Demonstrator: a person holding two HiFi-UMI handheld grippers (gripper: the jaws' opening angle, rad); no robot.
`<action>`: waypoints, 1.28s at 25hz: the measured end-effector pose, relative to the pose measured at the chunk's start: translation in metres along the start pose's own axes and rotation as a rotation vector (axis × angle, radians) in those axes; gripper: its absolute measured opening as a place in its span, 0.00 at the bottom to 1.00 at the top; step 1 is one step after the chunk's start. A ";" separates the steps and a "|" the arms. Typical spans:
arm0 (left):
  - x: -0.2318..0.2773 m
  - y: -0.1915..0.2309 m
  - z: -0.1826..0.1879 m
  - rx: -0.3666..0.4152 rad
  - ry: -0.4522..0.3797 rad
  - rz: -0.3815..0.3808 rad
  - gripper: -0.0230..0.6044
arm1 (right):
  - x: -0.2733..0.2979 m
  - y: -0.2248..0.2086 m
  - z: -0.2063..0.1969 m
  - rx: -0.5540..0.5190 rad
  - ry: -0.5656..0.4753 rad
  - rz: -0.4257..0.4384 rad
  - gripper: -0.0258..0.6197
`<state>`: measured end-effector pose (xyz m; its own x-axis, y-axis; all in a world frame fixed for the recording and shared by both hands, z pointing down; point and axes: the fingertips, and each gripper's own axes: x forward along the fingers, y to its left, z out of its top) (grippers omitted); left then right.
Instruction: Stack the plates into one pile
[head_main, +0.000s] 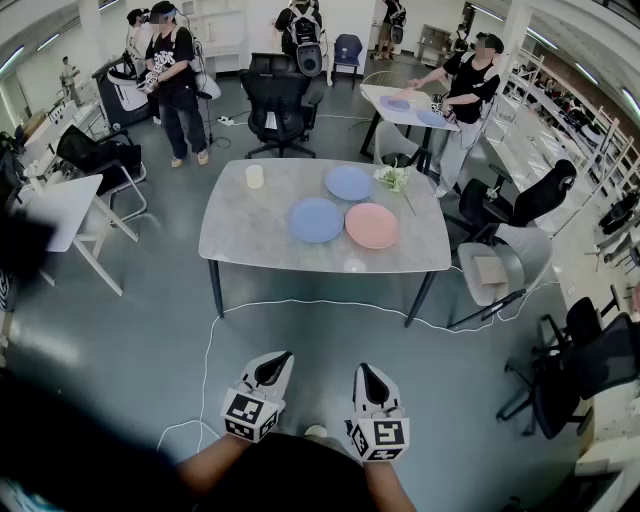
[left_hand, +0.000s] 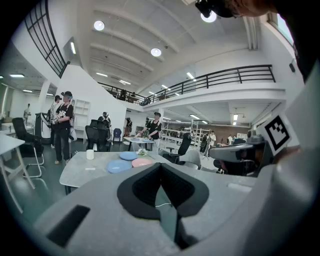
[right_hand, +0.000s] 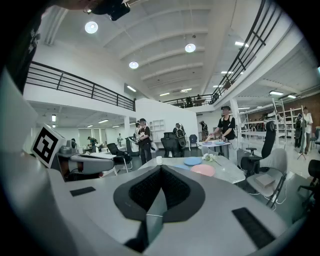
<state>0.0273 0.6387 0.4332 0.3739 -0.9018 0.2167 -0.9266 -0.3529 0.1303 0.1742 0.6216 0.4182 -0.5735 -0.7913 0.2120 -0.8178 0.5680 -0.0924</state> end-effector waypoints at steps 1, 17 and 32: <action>0.006 -0.006 0.000 -0.021 -0.008 0.000 0.06 | -0.003 -0.005 0.000 0.000 -0.006 0.003 0.06; 0.061 -0.008 -0.001 -0.011 -0.042 0.014 0.06 | 0.023 -0.045 -0.023 0.046 0.032 -0.001 0.06; 0.199 0.177 0.018 -0.095 0.019 -0.032 0.06 | 0.256 -0.079 0.004 0.088 0.147 -0.056 0.06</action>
<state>-0.0630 0.3927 0.4817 0.4053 -0.8850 0.2293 -0.9062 -0.3557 0.2287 0.0922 0.3730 0.4760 -0.5193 -0.7757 0.3587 -0.8529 0.4971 -0.1597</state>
